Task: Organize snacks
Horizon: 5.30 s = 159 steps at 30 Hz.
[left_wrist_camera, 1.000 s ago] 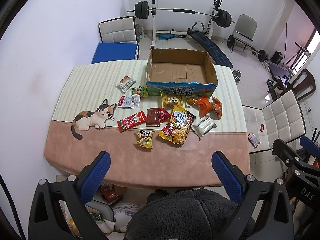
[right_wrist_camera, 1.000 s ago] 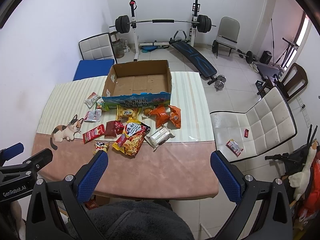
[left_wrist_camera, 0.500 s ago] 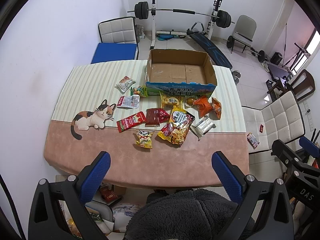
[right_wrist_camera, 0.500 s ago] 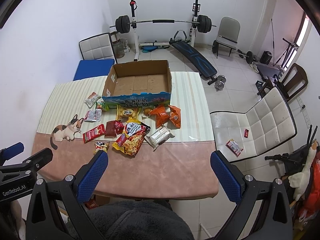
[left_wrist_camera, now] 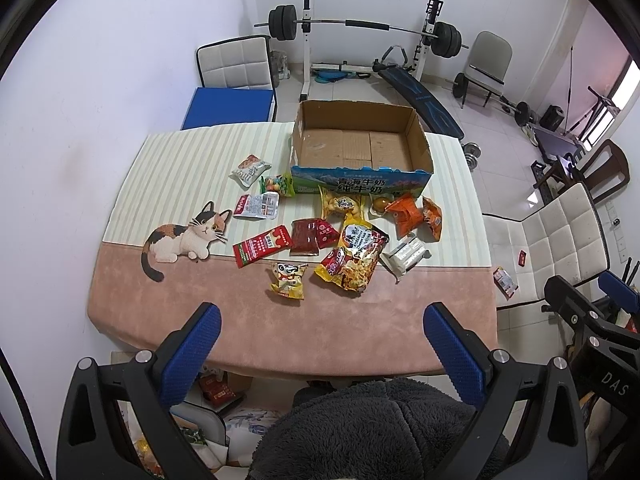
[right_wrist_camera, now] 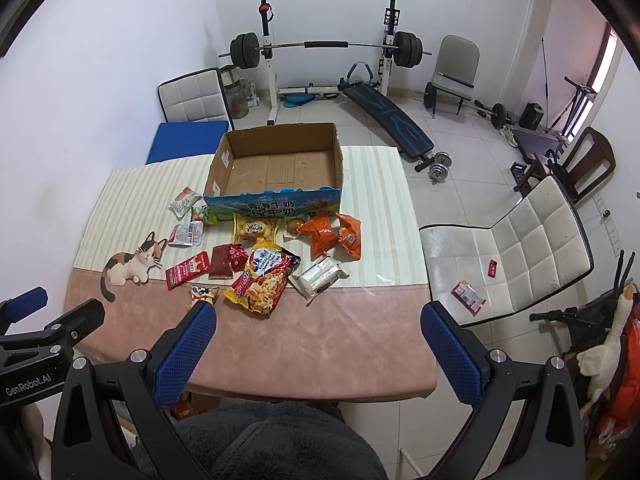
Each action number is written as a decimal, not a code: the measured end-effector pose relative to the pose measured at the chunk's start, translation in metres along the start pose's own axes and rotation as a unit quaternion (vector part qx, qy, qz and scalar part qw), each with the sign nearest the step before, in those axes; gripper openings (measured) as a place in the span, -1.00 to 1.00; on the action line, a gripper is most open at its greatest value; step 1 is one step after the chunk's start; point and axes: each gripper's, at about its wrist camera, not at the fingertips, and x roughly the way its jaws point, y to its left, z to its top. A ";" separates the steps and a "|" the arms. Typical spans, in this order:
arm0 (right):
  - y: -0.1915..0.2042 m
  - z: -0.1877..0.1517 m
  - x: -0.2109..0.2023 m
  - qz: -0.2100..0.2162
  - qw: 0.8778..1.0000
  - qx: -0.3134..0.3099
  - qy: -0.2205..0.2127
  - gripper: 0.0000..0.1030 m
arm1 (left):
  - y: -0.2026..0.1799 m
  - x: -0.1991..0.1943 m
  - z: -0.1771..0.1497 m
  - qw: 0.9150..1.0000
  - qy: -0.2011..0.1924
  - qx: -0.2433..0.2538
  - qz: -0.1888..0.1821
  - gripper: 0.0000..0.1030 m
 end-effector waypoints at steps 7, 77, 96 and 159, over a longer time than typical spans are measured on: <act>0.000 0.001 -0.001 0.000 1.000 0.000 -0.001 1.00 | -0.003 -0.002 0.002 1.000 0.000 0.001 -0.001 1.00; -0.039 -0.045 0.501 0.021 0.922 0.059 0.383 0.18 | -0.090 0.449 0.046 0.947 0.281 0.154 0.033 1.00; -0.076 -0.046 0.520 0.048 0.921 0.106 0.371 0.10 | -0.079 0.464 0.042 0.958 0.278 0.072 0.021 0.71; 0.025 0.279 0.599 0.105 0.968 0.042 0.226 0.77 | -0.037 0.507 0.352 0.965 0.257 -0.014 -0.046 0.79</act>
